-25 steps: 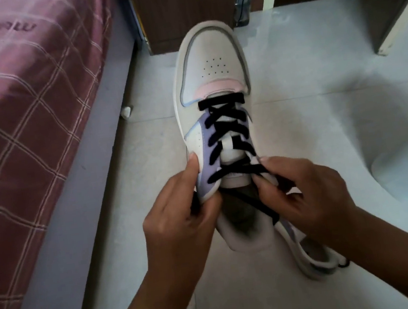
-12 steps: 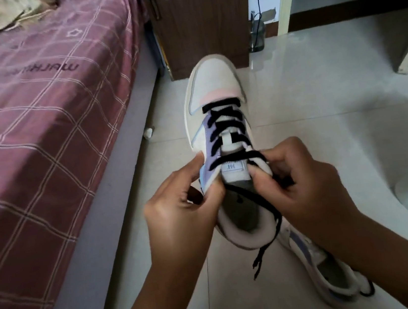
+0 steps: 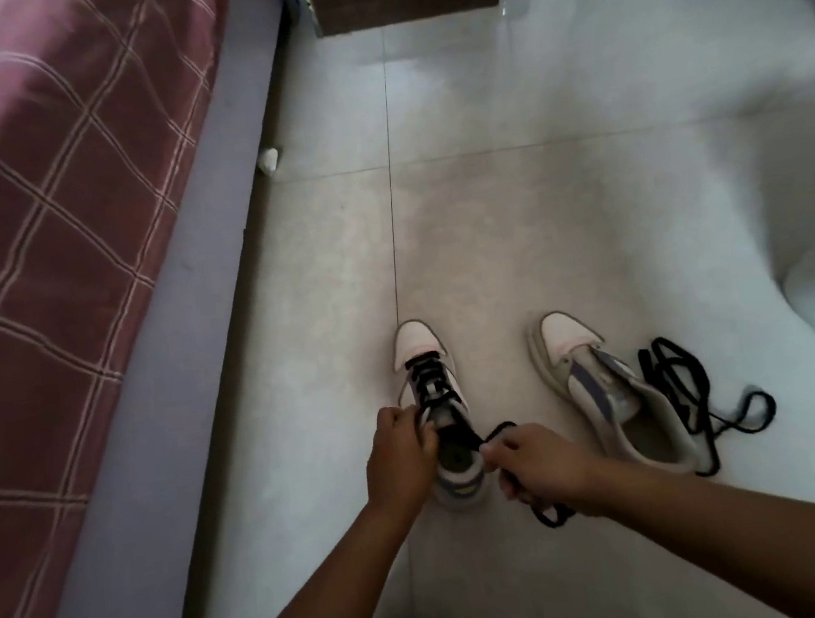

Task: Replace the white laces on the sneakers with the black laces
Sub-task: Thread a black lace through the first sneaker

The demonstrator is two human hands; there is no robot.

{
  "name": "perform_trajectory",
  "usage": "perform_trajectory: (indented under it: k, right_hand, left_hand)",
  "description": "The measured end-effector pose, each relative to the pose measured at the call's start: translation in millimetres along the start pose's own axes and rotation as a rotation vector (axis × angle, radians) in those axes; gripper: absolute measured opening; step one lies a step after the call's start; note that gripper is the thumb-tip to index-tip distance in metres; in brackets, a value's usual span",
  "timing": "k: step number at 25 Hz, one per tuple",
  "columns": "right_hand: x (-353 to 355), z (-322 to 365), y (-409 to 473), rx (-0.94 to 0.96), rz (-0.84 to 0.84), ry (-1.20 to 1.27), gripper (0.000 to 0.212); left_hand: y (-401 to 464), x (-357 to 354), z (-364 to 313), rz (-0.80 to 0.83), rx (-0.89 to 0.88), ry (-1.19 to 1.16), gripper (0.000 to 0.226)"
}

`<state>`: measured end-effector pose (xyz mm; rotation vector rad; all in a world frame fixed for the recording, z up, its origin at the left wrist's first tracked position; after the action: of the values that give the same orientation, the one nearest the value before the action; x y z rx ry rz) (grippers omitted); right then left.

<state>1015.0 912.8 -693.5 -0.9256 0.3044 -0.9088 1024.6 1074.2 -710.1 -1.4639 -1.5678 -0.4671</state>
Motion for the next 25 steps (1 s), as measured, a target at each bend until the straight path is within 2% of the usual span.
perform_trajectory:
  k: [3, 5, 7, 9, 11, 13, 15, 17, 19, 20, 21, 22, 24, 25]
  right_hand:
    - [-4.7, 10.1, -10.8, -0.016, 0.026, 0.214, 0.031]
    - [-11.8, 19.3, -20.9, -0.026, 0.06, 0.283, 0.03]
    - [-18.6, 25.4, -28.8, -0.012, 0.038, 0.204, 0.03]
    - [-19.9, 28.3, -34.2, 0.047, -0.043, 0.041, 0.03]
    - [-20.9, 32.2, -41.0, 0.147, -0.104, -0.08, 0.029]
    - [-22.7, 28.4, -50.0, 0.176, -0.124, -0.155, 0.033]
    - [-21.9, 25.0, -57.0, 0.223, -0.158, -0.33, 0.031]
    - [-24.3, 27.4, -53.4, 0.287, -0.043, -0.626, 0.03]
    - [-9.6, 30.4, -35.0, 0.257, 0.09, -0.806, 0.037]
    - [7.1, 34.3, -21.7, 0.212, 0.085, -0.814, 0.038]
    - [27.8, 40.6, -5.4, 0.196, 0.003, -0.792, 0.037]
    - [47.1, 49.3, 10.9, 0.229, -0.122, -0.751, 0.032]
    - [65.9, 60.6, 36.4, 0.327, -0.301, -0.554, 0.017]
    - [62.8, 63.3, 45.6, 0.353, -0.313, -0.492, 0.014]
  left_hand:
    - [-20.8, -25.9, -5.1, 0.074, 0.017, 0.112, 0.075]
    - [-28.2, -36.2, -12.9, 0.104, 0.07, 0.077, 0.083]
    - [-19.6, -31.8, -22.7, 0.033, 0.204, -0.242, 0.075]
    - [-8.5, -28.1, -27.4, -0.08, 0.304, -0.527, 0.055]
    - [-1.0, -27.7, -31.9, -0.092, 0.312, -0.577, 0.037]
    - [-1.1, -25.3, -34.1, -0.073, 0.227, -0.524, 0.032]
    - [-2.9, -25.5, -35.5, -0.028, 0.167, -0.488, 0.022]
    - [-2.5, -26.8, -34.6, 0.001, 0.121, -0.381, 0.025]
    - [-7.0, -29.0, -34.5, 0.144, 0.047, -0.27, 0.048]
    - [-10.8, -31.5, -33.5, 0.219, 0.001, -0.177, 0.066]
    - [-12.2, -33.3, -31.8, 0.292, -0.052, -0.129, 0.078]
    - [-11.2, -30.8, -30.5, 0.398, -0.096, -0.157, 0.076]
    - [-4.1, -20.1, -29.1, 0.576, -0.093, -0.34, 0.043]
    - [8.4, -10.0, -26.0, 0.549, -0.049, -0.362, 0.028]
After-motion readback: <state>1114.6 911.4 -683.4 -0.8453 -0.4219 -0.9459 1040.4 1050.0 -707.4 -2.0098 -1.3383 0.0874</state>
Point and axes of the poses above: each hand's wrist, its own y-axis towards the middle knuckle, its own x-axis out of the back of the hand, z = x × y, the point moved 7 cm from there along y, towards the middle knuckle, and after that the axes turned 1 degree about -x, right-handed, at the moved point
